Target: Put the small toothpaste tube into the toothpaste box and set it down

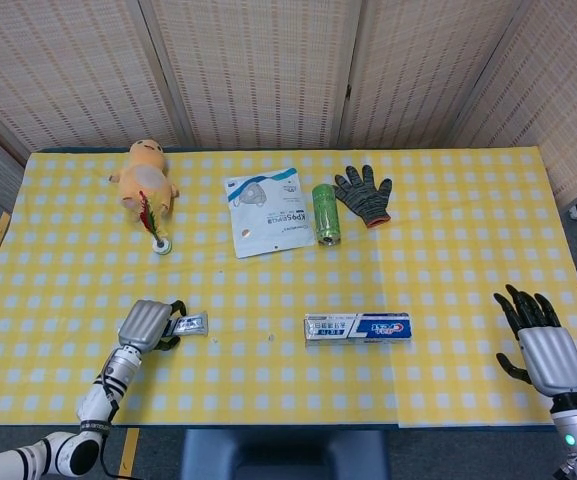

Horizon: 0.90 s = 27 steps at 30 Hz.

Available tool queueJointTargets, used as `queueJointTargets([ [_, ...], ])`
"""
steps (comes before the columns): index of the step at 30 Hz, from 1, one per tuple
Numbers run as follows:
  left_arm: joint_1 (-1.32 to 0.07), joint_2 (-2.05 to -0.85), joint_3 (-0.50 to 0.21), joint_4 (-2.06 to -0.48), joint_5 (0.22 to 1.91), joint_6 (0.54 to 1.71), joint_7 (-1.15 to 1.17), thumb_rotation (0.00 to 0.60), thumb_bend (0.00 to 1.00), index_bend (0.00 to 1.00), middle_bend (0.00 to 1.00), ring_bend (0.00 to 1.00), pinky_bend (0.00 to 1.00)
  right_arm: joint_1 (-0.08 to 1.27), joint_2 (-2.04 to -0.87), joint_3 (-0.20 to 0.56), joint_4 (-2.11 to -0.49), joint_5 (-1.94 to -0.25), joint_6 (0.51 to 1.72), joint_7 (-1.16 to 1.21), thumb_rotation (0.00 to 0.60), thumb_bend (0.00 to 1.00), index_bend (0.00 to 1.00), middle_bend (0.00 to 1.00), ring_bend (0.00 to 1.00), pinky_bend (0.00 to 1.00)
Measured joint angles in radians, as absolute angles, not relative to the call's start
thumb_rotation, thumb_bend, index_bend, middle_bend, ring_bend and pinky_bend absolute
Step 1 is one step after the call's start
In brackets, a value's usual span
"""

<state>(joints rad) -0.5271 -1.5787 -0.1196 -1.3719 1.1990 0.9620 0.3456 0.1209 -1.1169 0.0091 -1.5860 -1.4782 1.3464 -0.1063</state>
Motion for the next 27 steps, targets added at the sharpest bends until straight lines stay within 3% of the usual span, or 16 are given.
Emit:
queueJointTargets([
  [5,-0.537,-1.586,-0.117,-1.365,1.194,0.962,0.349,0.600,0.31,0.46,1.00,1.00,1.00,0.121,-1.117,0.009,-1.586,-1.478,1.346,-0.108,0.600,0.31,0.00,0.00,0.00,0.00],
  [10,-0.539,-1.595,-0.116,-1.358,1.217,0.987,0.333,0.600,0.40,0.68,1.00,1.00,1.00,0.119,-1.115,0.008,-1.586,-1.479,1.348,-0.105,0.600,0.31,0.00,0.00,0.00,0.00],
  [13,-0.536,-1.603,-0.115,-1.354,1.225,1.011,0.327,0.600,0.46,0.76,1.00,1.00,1.00,0.118,-1.114,0.008,-1.587,-1.481,1.351,-0.103,0.600,0.31,0.00,0.00,0.00,0.00],
  [20,-0.514,-1.589,-0.129,-1.410,1.221,1.039,0.228,0.600,0.51,0.79,1.00,1.00,1.00,0.116,-1.112,0.003,-1.589,-1.492,1.354,-0.099,0.600,0.31,0.00,0.00,0.00,0.00],
  [27,-0.481,-1.467,-0.150,-1.592,1.186,1.006,0.024,0.600,0.52,0.81,1.00,1.00,1.00,0.124,-1.112,-0.001,-1.581,-1.532,1.362,-0.028,0.600,0.31,0.00,0.00,0.00,0.00],
])
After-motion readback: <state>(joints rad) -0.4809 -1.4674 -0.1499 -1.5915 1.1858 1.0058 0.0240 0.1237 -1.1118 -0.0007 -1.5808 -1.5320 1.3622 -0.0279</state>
